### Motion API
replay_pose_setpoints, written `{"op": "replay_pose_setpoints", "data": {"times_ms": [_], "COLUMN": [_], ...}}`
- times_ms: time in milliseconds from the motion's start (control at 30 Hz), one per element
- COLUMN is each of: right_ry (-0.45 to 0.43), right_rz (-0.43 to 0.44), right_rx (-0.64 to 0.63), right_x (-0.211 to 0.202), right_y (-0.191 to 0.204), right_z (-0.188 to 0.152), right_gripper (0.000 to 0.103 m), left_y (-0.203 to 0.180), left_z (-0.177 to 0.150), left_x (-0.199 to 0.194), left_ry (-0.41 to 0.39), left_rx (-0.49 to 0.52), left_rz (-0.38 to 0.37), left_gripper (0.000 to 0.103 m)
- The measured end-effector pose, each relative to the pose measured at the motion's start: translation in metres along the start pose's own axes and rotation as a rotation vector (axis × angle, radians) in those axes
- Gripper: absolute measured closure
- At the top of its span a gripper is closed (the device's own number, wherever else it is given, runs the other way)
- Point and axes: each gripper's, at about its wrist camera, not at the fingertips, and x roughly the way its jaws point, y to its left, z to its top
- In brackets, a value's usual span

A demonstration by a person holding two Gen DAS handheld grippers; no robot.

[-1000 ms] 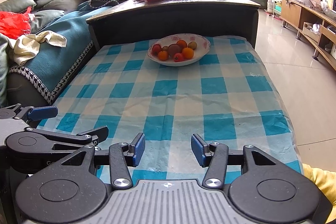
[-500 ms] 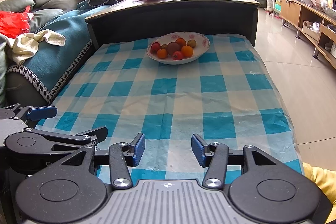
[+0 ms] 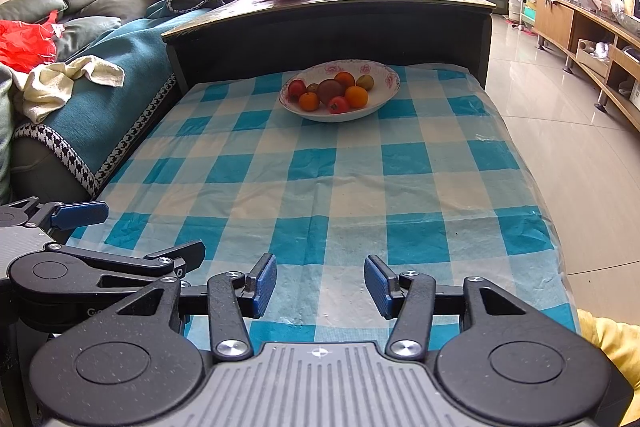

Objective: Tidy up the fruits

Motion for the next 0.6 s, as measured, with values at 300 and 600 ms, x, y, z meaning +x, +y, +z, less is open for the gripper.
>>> {"op": "replay_pose_setpoints", "data": {"times_ms": [300, 600], "right_ry": [0.001, -0.015], "right_rz": [0.000, -0.016], "right_rx": [0.000, -0.002], "right_x": [-0.0001, 0.0012], "right_y": [0.0002, -0.0012], "right_z": [0.0006, -0.0031], "right_gripper": [0.058, 0.054], "left_y": [0.0000, 0.0012], "left_z": [-0.0016, 0.0019], "left_x": [-0.0011, -0.0040], "left_ry": [-0.018, -0.034], "left_rx": [0.009, 0.012], "left_rz": [0.013, 0.029], "left_gripper": [0.000, 0.000]}}
